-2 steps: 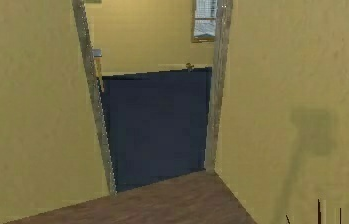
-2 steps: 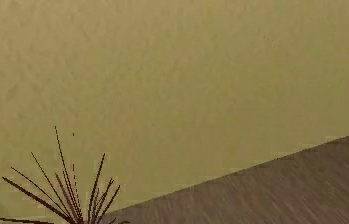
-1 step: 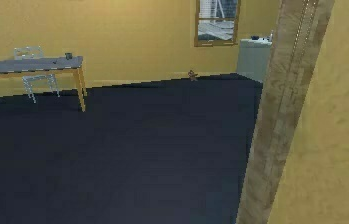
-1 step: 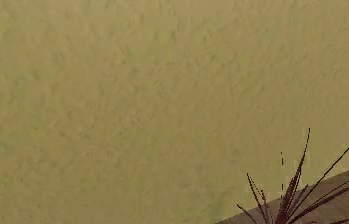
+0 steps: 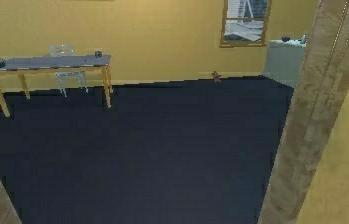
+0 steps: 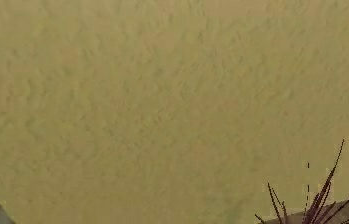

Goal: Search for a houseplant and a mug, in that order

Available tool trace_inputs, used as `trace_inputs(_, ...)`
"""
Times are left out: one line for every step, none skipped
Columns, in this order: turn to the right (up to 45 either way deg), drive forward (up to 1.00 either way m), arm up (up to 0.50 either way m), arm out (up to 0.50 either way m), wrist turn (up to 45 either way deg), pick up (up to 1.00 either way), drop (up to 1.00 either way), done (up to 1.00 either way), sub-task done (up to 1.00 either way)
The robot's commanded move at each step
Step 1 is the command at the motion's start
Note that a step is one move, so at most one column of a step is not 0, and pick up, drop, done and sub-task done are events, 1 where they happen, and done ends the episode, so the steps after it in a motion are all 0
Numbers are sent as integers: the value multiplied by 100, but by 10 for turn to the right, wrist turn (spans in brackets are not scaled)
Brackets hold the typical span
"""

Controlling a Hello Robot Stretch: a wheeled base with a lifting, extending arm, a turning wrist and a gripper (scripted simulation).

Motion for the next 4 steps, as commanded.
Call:
trace_inputs(0, 40, 0, 0, 0, 0, 0, 0, 0)
trace_inputs(-120, 0, 0, 0, 0, 0, 0, 0, 0)
trace_inputs(0, 100, 0, 0, 0, 0, 0, 0, 0)
trace_inputs(-30, 0, 0, 0, 0, 0, 0, 0, 0)
